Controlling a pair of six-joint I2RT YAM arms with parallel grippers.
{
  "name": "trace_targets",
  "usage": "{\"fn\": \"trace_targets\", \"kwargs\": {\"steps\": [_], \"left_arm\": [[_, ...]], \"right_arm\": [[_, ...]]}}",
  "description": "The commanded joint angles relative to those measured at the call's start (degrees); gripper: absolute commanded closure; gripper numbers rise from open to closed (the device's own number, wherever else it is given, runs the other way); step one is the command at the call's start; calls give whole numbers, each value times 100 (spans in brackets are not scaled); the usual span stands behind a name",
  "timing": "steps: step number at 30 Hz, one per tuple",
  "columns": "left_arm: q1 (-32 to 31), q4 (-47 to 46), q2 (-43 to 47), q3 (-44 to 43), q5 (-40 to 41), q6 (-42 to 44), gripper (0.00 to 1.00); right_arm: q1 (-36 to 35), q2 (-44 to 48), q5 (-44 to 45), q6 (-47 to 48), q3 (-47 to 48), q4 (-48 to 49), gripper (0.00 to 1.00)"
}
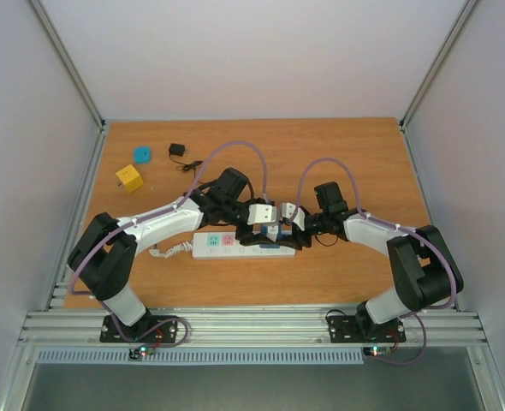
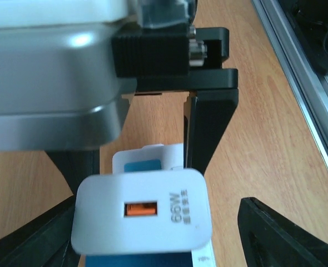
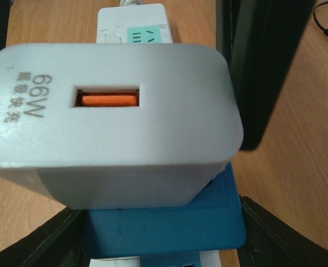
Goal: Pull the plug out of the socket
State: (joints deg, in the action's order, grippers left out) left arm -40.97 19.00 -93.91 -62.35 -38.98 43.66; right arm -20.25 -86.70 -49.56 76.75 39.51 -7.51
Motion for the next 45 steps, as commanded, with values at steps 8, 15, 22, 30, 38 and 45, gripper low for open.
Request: {"fn": "trace_targets", "kwargs": {"steps": [8, 15, 22, 30, 38, 45], "left_arm": [[-137, -697, -187, 57, -58, -177, 41], [-133, -621, 35, -7, -407, -179, 61], [-127, -720, 198, -4, -606, -517, 66], [-105, -876, 452, 196, -660, -655, 71], [-106, -1136, 813, 526, -481, -578, 75], [-101, -1190, 828, 504, -444, -839, 76]], "right_arm": [[-120, 21, -1, -40, -167, 160, 52], [-128, 6, 64, 8, -171, 162, 61], [-128, -6, 113, 44, -189, 171, 66], [-128, 29, 190, 85, -227, 149, 69], [-128, 122, 248, 86, -337, 227, 70], [-128, 141, 289, 82, -373, 276, 71]]}}
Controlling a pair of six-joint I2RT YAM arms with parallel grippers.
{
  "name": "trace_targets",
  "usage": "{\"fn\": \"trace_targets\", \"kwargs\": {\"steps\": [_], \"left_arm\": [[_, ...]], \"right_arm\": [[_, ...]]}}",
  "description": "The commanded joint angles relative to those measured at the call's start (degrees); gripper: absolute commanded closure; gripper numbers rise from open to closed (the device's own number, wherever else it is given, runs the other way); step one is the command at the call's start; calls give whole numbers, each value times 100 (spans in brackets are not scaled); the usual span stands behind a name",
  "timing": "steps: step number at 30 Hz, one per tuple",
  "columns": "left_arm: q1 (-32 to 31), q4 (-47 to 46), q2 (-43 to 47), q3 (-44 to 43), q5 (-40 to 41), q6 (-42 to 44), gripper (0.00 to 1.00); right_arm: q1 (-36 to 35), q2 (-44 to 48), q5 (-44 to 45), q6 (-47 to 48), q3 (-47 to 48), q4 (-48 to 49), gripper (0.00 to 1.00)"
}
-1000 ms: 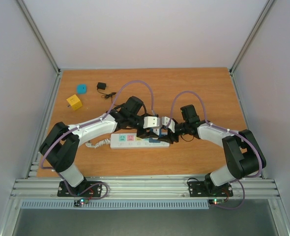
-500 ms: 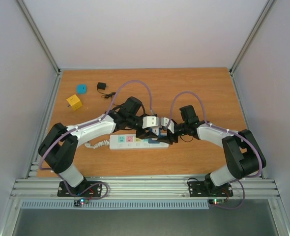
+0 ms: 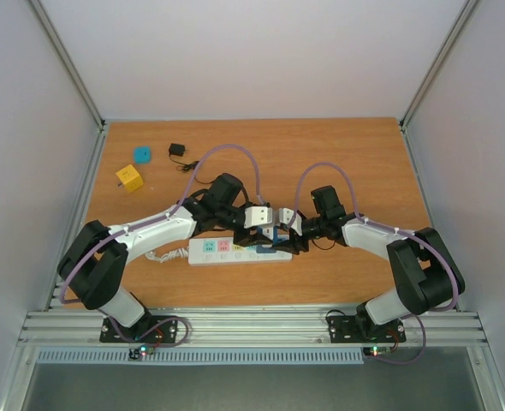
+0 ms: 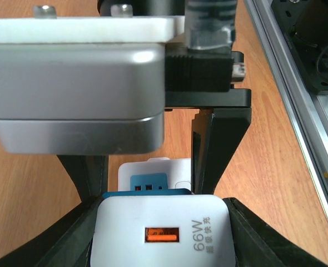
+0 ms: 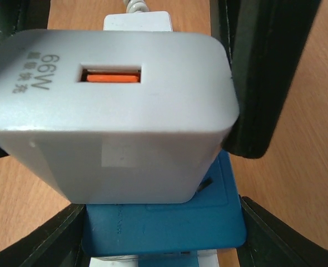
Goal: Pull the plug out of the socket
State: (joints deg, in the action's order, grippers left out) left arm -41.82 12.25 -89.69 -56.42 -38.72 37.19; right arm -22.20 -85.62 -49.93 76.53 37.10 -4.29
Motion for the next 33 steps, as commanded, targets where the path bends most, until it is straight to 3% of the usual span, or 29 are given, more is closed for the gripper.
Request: {"fn": "trace_targets", "kwargs": {"steps": [1, 8, 18, 26, 33], "left_arm": [[-13, -587, 410, -81, -481, -293, 76], [-2, -617, 488, -8, -502, -679, 76], [-4, -264, 741, 216, -388, 146, 77], [62, -502, 752, 231, -501, -445, 77], [872, 353, 1048, 88, -487, -440, 76]], "right_arm": [[66, 37, 333, 100, -140, -41, 71], [57, 46, 344, 108, -164, -19, 72], [60, 46, 344, 116, -158, -30, 72], [57, 33, 376, 99, -159, -8, 71], [57, 45, 396, 108, -161, -77, 71]]}}
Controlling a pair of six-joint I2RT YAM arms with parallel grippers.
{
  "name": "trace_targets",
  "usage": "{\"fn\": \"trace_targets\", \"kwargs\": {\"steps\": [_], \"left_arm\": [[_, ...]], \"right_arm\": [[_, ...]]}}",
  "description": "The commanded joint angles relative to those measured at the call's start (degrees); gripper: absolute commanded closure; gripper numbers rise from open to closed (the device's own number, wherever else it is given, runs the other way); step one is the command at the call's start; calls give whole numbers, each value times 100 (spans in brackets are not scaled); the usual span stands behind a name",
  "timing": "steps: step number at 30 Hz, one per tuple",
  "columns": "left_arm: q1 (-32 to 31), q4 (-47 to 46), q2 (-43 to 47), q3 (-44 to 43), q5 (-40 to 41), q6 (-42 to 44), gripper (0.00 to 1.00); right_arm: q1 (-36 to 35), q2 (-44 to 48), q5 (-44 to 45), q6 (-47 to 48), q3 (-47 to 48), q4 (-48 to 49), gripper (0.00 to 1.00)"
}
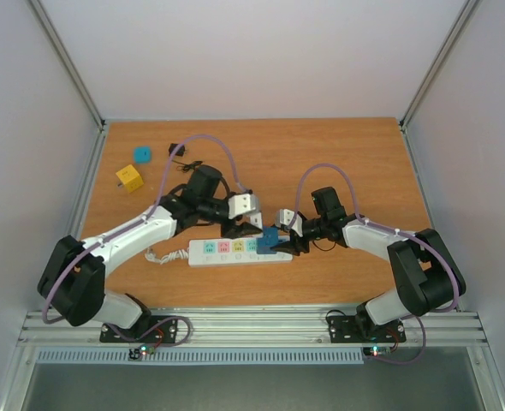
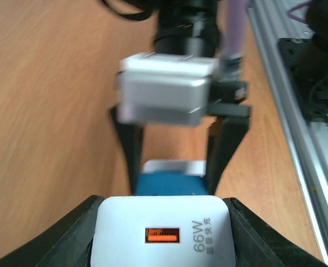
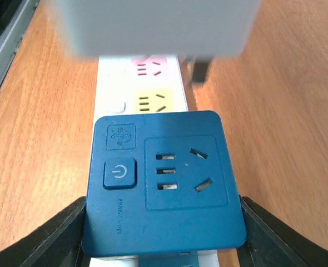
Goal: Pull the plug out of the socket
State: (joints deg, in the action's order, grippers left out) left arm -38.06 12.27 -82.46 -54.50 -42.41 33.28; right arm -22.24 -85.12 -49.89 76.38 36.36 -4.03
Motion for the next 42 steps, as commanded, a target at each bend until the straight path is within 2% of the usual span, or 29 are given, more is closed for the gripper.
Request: {"fn": "trace_targets", "kwargs": {"steps": [1, 5, 8, 10, 17, 28, 35, 42], "left_arm": [[635, 566, 387, -171, -28, 11, 76], [1202, 1682, 461, -570, 353, 658, 75], [1651, 2631, 391, -924, 869, 1861, 74], [2120, 2884, 237, -1199, 1255, 2464, 74], [3147, 4124, -1116, -3125, 2134, 3492, 73], [3297, 3852, -2860, -4323, 4513, 4298, 73], [3297, 3834, -3722, -4772, 5174, 4437, 70], [3288, 3507, -4119, -4772, 5366, 4424, 69]], "right_arm": [[62, -4, 396, 123, -85, -118, 71], [62, -13, 401, 123, -51, -195, 70], [62, -5, 401, 106, -52, -195, 70], [62, -9, 401, 90, -48, -199, 70], [62, -4, 408, 122, -41, -238, 69], [62, -26, 468, 37, -32, -203, 69], [62, -44, 489, 26, -8, -240, 69], [62, -98, 507, -25, 41, -212, 69]]}}
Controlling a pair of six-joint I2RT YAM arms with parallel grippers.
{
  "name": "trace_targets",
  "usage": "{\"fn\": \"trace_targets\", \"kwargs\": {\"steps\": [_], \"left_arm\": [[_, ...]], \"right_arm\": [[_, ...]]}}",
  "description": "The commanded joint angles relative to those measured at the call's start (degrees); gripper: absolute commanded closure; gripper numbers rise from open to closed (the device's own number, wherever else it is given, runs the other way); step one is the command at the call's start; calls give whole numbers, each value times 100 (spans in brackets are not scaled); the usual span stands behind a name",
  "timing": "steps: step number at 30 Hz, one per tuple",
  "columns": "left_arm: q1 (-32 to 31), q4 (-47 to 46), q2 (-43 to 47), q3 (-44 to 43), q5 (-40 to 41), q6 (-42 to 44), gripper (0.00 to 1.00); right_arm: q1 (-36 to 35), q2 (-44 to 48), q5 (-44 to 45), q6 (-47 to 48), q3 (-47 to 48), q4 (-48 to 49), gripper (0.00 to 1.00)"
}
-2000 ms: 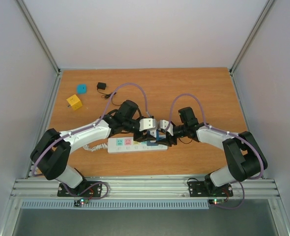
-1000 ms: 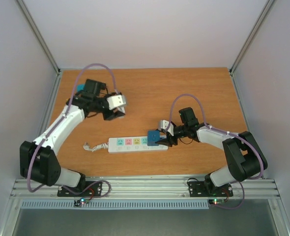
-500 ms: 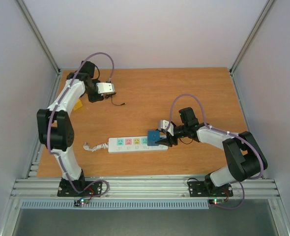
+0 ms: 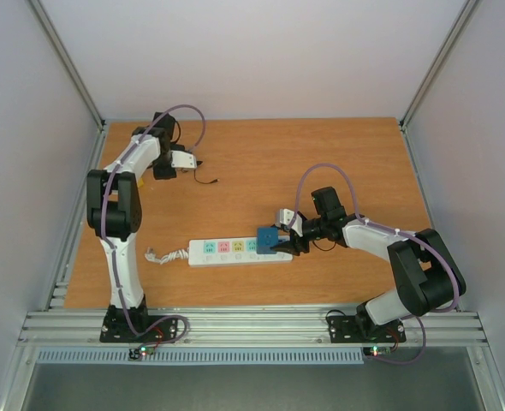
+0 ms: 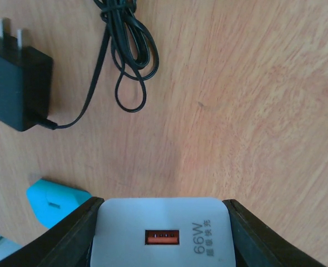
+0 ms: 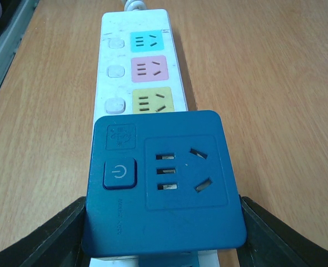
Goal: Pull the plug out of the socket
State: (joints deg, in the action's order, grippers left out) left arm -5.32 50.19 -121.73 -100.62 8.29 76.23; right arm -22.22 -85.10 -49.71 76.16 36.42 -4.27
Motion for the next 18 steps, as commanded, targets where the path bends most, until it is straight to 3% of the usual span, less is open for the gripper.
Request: {"fn": "trace_targets", "kwargs": {"steps": [1, 11, 18], "left_arm": [[14, -298, -236, -166, 283, 102, 69], [5, -251, -478, -158, 76, -135, 54], [5, -118, -455, -198, -112, -482, 28]], "right_arm": [[60, -110, 495, -9, 44, -195, 69], [60, -113, 524, -19, 75, -291, 68], [51, -124, 520, -48, 125, -311, 67]]}}
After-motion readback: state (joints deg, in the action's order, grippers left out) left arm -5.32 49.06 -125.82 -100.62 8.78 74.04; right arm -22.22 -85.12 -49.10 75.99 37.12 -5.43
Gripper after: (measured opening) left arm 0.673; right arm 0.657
